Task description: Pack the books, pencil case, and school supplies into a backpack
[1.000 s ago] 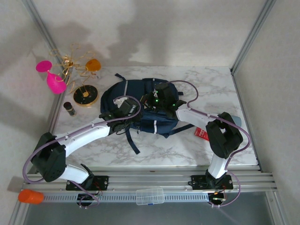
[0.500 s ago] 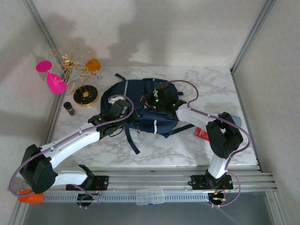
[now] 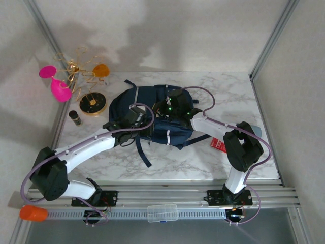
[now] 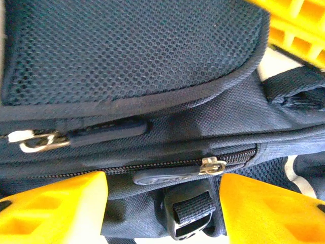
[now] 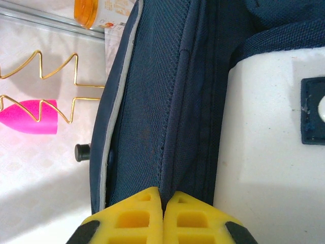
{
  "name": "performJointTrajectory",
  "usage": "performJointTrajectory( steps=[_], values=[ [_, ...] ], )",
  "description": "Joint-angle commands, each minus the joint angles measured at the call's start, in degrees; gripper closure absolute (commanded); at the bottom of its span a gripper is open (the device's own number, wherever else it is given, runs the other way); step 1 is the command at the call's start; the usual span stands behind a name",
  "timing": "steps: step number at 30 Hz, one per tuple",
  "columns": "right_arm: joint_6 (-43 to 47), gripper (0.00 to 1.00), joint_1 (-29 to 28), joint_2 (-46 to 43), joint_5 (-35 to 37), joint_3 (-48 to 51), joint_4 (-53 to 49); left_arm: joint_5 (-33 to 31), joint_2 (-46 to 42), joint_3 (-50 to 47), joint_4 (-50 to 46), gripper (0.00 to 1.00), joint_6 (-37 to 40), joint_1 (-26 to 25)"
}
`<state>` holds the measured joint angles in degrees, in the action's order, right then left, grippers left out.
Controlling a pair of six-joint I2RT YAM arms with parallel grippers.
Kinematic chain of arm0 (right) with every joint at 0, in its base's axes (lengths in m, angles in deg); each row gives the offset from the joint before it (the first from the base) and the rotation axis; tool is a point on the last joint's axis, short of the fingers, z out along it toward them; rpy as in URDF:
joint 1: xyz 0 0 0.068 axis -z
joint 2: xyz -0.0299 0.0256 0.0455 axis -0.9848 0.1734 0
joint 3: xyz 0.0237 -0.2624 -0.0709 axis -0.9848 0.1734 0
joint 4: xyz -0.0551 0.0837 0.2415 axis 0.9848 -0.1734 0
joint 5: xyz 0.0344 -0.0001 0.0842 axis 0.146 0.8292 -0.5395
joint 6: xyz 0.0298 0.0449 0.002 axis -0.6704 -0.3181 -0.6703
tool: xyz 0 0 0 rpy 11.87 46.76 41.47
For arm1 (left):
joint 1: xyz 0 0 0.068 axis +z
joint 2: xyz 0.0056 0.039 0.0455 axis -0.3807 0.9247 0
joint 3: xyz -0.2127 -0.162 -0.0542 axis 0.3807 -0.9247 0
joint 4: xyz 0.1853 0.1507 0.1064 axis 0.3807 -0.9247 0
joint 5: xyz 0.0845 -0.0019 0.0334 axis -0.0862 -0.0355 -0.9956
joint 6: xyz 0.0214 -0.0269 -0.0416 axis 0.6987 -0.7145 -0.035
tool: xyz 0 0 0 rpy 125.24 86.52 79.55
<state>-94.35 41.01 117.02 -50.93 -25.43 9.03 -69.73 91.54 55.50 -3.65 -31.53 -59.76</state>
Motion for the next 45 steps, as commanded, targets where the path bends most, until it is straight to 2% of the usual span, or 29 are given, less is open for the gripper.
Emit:
performJointTrajectory(
  steps=[1,6,9,18,20,23,30,34,40,42,45],
  values=[
    [1.6,1.00,0.9,-2.7,0.2,-3.3,5.8,4.1,1.4,1.6,3.0,0.39,4.2,0.6],
    [1.6,1.00,0.9,-2.3,0.1,-3.5,5.7,5.8,2.9,3.1,5.2,0.40,6.0,0.7],
    [1.6,1.00,0.9,-2.3,0.1,-3.4,5.6,10.0,2.4,2.7,6.8,0.44,7.0,0.7],
    [1.8,1.00,1.1,-2.1,0.0,-3.5,5.7,8.1,0.2,0.1,8.8,0.66,8.0,0.7],
    [1.7,1.00,1.1,-2.1,0.0,-3.5,5.6,9.0,0.5,0.5,8.7,0.70,8.1,0.7],
    [2.0,1.00,1.2,-2.3,0.2,-3.4,5.4,10.1,0.2,-0.2,9.5,0.80,8.7,0.7],
    [2.2,1.00,1.5,-2.1,0.0,-3.4,5.3,14.9,-0.7,-1.9,10.6,0.89,9.7,0.7],
    [2.1,1.00,1.6,-1.9,-0.2,-3.5,5.5,11.6,-0.1,-1.4,8.4,0.91,9.7,0.7],
    [2.2,1.00,1.7,-2.0,-0.1,-3.5,5.7,10.9,1.3,-1.7,9.1,0.87,9.6,0.7],
    [2.2,1.00,1.7,-2.0,-0.1,-3.5,5.6,12.1,1.7,-1.6,9.5,0.90,9.6,0.7],
    [2.8,1.00,1.8,-2.3,0.1,-3.3,4.5,9.3,0.9,-2.4,10.0,1.00,9.1,0.7]
  ],
)
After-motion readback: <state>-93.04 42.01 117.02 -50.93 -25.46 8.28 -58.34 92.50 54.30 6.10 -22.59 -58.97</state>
